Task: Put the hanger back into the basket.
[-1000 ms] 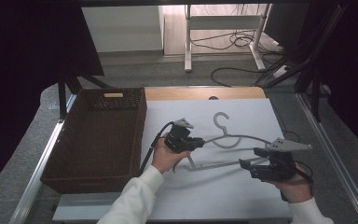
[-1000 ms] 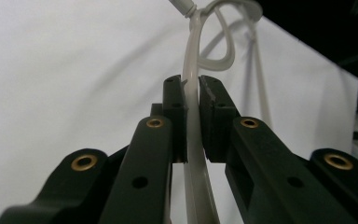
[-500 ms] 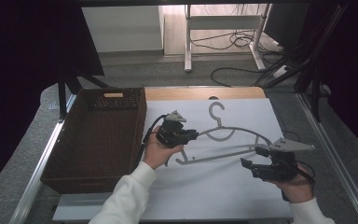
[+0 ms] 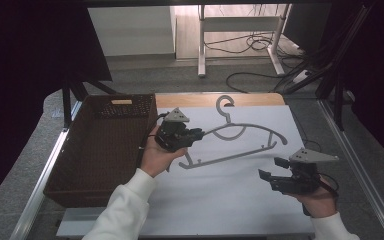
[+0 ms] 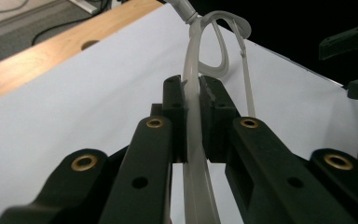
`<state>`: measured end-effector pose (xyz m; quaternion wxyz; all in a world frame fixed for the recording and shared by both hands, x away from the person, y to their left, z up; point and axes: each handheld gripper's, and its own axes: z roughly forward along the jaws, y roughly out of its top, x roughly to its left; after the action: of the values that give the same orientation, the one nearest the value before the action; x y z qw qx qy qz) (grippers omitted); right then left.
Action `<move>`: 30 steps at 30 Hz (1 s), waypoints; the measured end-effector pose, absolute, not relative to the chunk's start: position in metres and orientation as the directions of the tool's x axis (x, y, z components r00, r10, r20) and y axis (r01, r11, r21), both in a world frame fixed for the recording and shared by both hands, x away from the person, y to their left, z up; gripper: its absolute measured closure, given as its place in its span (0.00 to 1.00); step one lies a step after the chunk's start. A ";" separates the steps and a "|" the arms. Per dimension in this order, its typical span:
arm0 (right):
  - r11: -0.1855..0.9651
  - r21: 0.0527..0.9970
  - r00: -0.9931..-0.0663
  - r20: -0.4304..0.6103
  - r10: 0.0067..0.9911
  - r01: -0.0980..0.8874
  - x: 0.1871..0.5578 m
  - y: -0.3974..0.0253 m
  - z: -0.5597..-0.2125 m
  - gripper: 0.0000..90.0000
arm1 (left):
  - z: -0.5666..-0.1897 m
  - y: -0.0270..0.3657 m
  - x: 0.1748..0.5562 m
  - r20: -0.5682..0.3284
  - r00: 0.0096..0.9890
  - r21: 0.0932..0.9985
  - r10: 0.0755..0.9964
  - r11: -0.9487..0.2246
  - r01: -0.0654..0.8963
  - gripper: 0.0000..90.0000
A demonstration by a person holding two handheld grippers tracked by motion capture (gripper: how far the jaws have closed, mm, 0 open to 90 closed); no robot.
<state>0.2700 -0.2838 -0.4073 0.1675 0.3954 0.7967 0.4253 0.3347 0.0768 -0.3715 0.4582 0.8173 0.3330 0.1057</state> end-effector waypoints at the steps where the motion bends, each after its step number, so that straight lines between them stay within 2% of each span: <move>1: 0.326 0.810 -0.631 0.069 0.773 0.488 0.270 -0.284 -0.407 0.31 | -0.369 0.080 0.334 -0.128 0.754 0.822 0.644 -0.357 0.444 0.91; 12: 0.335 0.803 -0.631 0.064 0.773 0.492 0.271 -0.282 -0.410 0.31 | -0.344 0.112 0.319 -0.094 0.736 0.856 0.670 -0.323 0.404 0.91; 30: 0.335 0.797 -0.617 0.059 0.785 0.503 0.273 -0.285 -0.415 0.31 | -0.334 0.172 0.305 -0.078 0.666 0.867 0.742 -0.279 0.412 0.91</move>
<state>0.2735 -0.2846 -0.4149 0.1710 0.4030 0.7989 0.4125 0.3051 0.1718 -0.3341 0.4732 0.7804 0.3698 0.1743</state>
